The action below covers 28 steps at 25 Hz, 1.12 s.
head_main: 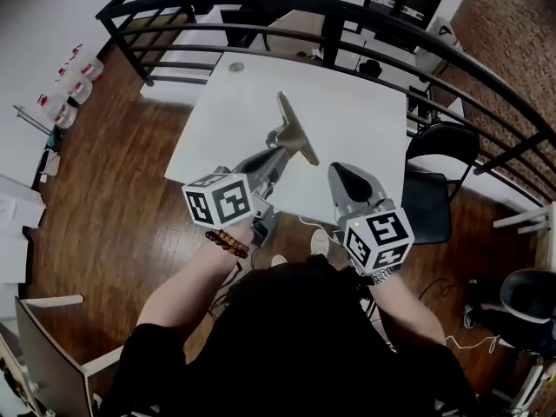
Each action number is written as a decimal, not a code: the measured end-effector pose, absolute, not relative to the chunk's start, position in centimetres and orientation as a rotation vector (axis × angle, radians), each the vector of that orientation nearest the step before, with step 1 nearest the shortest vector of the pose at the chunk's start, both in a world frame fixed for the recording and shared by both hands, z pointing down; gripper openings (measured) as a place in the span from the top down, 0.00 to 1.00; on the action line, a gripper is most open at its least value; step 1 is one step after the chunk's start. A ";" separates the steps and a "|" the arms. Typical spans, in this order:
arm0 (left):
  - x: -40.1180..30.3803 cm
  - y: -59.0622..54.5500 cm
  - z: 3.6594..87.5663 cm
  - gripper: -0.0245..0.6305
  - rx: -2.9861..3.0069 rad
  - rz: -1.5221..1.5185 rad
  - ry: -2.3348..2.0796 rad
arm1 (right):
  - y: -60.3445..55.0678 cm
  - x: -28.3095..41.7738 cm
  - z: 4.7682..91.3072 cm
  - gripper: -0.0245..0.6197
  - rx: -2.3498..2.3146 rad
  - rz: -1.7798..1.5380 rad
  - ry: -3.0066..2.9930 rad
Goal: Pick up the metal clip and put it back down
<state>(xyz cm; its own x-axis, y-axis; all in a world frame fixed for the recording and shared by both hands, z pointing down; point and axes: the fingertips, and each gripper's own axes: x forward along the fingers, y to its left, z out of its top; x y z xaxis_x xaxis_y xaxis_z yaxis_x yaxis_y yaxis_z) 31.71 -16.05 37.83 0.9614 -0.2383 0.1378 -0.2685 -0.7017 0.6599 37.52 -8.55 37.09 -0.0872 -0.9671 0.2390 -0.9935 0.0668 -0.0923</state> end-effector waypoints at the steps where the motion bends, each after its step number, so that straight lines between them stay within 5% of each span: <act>1: 31.8 -15.7 37.9 0.93 2.372 0.053 -0.361 | -8.4 37.6 37.2 0.98 2.031 0.356 -2.215; 28: 20.3 -18.1 38.6 0.93 2.189 -0.174 -0.945 | -16.1 28.8 38.5 0.97 1.352 0.363 -2.635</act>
<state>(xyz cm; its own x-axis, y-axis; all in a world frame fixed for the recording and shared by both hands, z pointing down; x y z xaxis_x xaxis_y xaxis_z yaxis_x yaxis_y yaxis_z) 20.28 -18.06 38.57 0.7204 -0.6761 0.1544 -0.5769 -0.4607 0.6745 28.83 -16.14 38.46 -0.5795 -0.7763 0.2481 -0.8145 0.5625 -0.1422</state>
